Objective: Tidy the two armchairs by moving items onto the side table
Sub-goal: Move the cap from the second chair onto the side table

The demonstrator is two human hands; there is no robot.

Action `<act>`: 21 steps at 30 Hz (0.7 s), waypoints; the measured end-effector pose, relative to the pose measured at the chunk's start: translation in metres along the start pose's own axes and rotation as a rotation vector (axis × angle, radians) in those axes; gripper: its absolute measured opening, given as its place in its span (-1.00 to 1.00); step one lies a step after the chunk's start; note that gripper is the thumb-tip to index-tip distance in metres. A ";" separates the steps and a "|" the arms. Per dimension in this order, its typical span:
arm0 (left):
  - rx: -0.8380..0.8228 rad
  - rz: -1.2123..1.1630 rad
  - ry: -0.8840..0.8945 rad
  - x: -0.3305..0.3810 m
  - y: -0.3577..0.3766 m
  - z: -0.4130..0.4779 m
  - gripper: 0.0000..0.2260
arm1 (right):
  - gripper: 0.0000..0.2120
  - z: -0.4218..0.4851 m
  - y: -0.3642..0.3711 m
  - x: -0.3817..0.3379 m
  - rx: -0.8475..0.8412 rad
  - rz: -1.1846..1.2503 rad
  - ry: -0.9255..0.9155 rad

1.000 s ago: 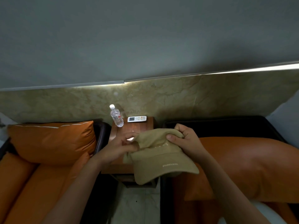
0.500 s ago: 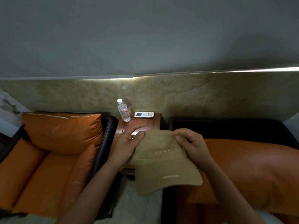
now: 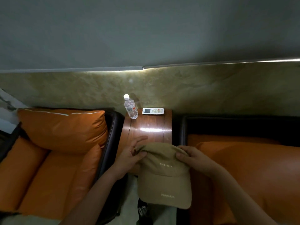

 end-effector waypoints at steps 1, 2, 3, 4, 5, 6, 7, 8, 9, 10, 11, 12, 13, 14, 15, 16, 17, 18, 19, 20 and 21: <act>-0.026 0.040 -0.009 -0.005 -0.006 0.008 -0.51 | -0.85 0.007 -0.002 0.000 0.032 0.002 -0.001; -0.049 0.063 -0.018 -0.012 -0.018 0.019 -0.51 | -0.87 0.021 -0.004 0.000 0.069 0.003 -0.005; -0.066 0.073 -0.026 -0.017 -0.029 0.030 -0.51 | -0.87 0.033 -0.006 -0.001 0.102 0.003 -0.007; -0.072 0.070 -0.034 -0.021 -0.041 0.039 -0.51 | -0.88 0.045 -0.009 0.000 0.137 -0.005 -0.009; -0.067 0.066 -0.045 -0.027 -0.059 0.053 -0.53 | -0.90 0.064 -0.011 0.002 0.175 -0.016 -0.010; -0.054 0.066 -0.058 -0.034 -0.080 0.067 -0.54 | -0.90 0.084 -0.013 0.007 0.215 -0.031 -0.012; -0.034 0.066 -0.075 -0.043 -0.101 0.081 -0.56 | -0.89 0.104 -0.015 0.011 0.249 -0.048 -0.016; -0.017 0.067 -0.094 -0.053 -0.123 0.095 -0.59 | -0.91 0.124 -0.015 0.015 0.278 -0.061 -0.021; -0.008 0.067 -0.110 -0.064 -0.142 0.108 -0.62 | -0.92 0.143 -0.013 0.019 0.299 -0.072 -0.026; -0.007 0.073 -0.121 -0.075 -0.159 0.121 -0.65 | -0.91 0.164 -0.010 0.024 0.316 -0.090 -0.031; -0.009 0.083 -0.129 -0.088 -0.175 0.135 -0.68 | -0.90 0.185 -0.006 0.029 0.335 -0.115 -0.038; -0.006 0.091 -0.132 -0.100 -0.190 0.147 -0.69 | -0.89 0.206 -0.003 0.034 0.352 -0.144 -0.048; 0.005 0.102 -0.124 -0.110 -0.204 0.159 -0.70 | -0.88 0.227 0.001 0.040 0.371 -0.162 -0.063; 0.017 0.121 -0.108 -0.120 -0.217 0.172 -0.70 | -0.87 0.246 0.003 0.046 0.399 -0.168 -0.068; 0.029 0.138 -0.093 -0.129 -0.229 0.183 -0.70 | -0.85 0.264 0.004 0.053 0.436 -0.173 -0.065; 0.042 0.149 -0.085 -0.140 -0.240 0.194 -0.70 | -0.80 0.279 0.003 0.061 0.478 -0.179 -0.068; 0.051 0.145 -0.082 -0.151 -0.250 0.204 -0.70 | -0.76 0.294 0.002 0.069 0.514 -0.170 -0.077; 0.056 0.143 -0.075 -0.162 -0.259 0.213 -0.71 | -0.74 0.307 0.002 0.078 0.536 -0.136 -0.079; 0.060 0.150 -0.058 -0.169 -0.265 0.221 -0.73 | -0.78 0.320 0.002 0.086 0.543 -0.094 -0.074; 0.066 0.169 -0.034 -0.175 -0.271 0.228 -0.73 | -0.83 0.332 0.002 0.091 0.541 -0.063 -0.067; 0.079 0.180 -0.018 -0.177 -0.278 0.235 -0.72 | -0.86 0.344 0.000 0.092 0.542 -0.049 -0.069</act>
Point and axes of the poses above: each hand's wrist, its own z-axis towards the middle knuckle, its own y-axis out of the palm, x = y × z, the point moved 10 cm from there along z, towards the middle knuckle, and after that the axes turned 2 degrees about -x, right-handed, at the moved point
